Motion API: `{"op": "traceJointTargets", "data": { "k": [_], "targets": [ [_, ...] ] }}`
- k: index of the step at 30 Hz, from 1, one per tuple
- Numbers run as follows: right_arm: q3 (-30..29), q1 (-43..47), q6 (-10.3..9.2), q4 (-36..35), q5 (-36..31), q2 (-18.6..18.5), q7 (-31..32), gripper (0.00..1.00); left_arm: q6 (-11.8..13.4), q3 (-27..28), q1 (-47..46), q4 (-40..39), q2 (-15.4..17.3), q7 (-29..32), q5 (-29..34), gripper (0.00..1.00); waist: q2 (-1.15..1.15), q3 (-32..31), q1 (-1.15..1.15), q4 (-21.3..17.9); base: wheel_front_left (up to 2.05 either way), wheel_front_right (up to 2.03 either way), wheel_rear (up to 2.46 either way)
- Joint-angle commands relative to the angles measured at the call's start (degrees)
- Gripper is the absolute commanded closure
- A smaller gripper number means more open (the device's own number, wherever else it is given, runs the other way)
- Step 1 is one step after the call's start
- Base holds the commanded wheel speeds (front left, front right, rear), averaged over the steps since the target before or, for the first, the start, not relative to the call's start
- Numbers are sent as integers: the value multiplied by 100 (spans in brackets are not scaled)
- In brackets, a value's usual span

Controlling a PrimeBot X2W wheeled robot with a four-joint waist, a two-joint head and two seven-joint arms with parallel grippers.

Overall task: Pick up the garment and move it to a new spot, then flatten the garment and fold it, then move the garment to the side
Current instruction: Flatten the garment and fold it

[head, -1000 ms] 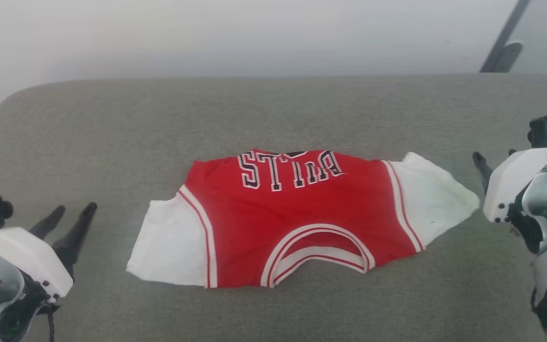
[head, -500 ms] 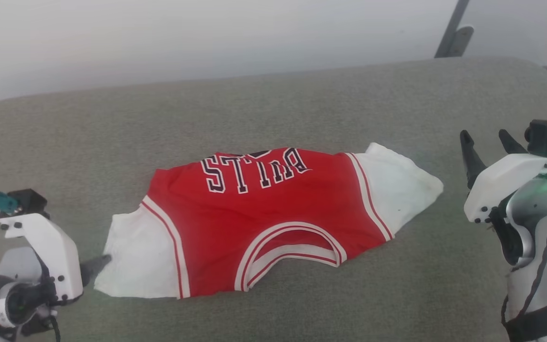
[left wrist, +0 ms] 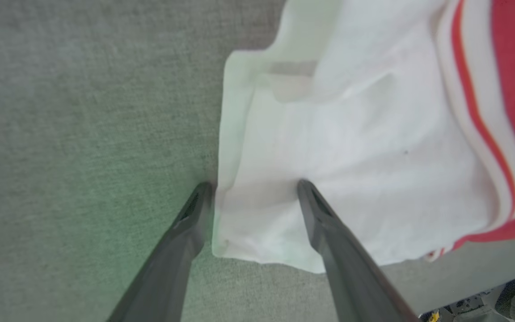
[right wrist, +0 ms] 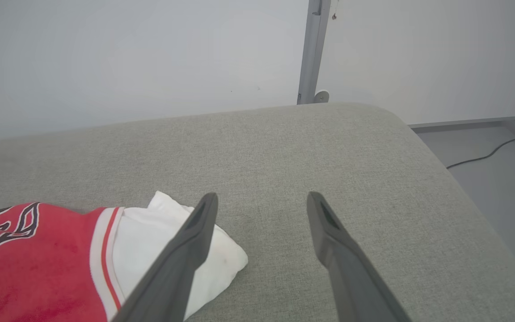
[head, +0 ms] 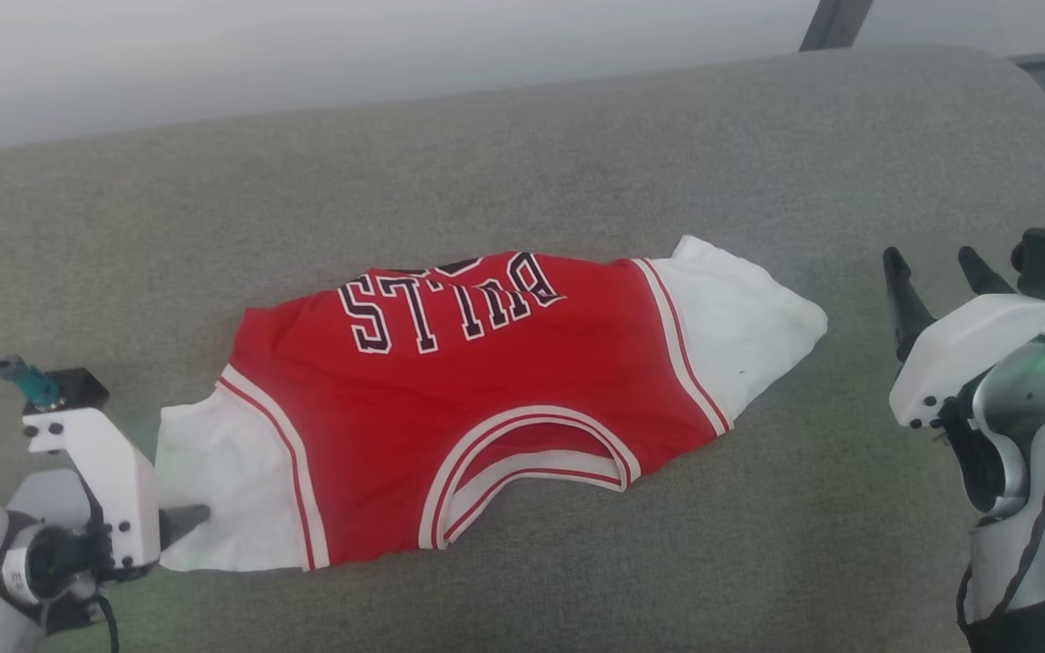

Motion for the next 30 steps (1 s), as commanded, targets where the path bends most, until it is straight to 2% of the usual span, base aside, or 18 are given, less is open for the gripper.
{"op": "traceJointTargets", "data": {
  "k": [1, 7, 8, 9, 13, 18, 25, 30],
  "targets": [
    [17, -1, 3, -31, 31, 16, 27, 0, -28, -54, -12, 117, -46, -40, 72, 0, 0, 55, 0, -35, 0, 0, 0],
    [161, -15, 3, -3, 95, 17, 323, 0, -211, -195, -155, 998, -306, -85, 34, 0, 0, 177, 0, -36, 0, 0, 0],
    [246, -9, 3, 9, 93, 16, 522, 0, -315, -252, -202, 1192, -400, -69, 9, 79, 0, 210, 0, -8, 0, 0, 0],
    [326, -22, 3, 38, 50, 14, 661, 0, -356, -282, -241, 1261, -438, -111, 33, 100, 0, 229, 0, 13, 0, 0, 0],
    [562, -188, 3, 267, 101, -152, 1286, 0, -601, -390, -426, 1419, -624, -202, 60, 100, 0, 309, 0, 126, 0, 0, 0],
    [719, -566, 2, 905, 355, -458, 1943, 0, -751, -468, -713, 1642, -787, -339, 107, 100, 0, 433, 0, 322, 0, 0, 0],
    [962, -1069, 2, 1852, 613, -934, 2422, 0, -928, -615, -1040, 1847, -979, -525, 186, 100, 0, 598, 0, 635, 0, 0, 0],
    [1169, -1220, 3, 2529, 844, -989, 2833, 0, -1015, -697, -1183, 1942, -1070, -656, 189, 100, 0, 678, 0, 787, 0, 0, 0]
  ]
}}
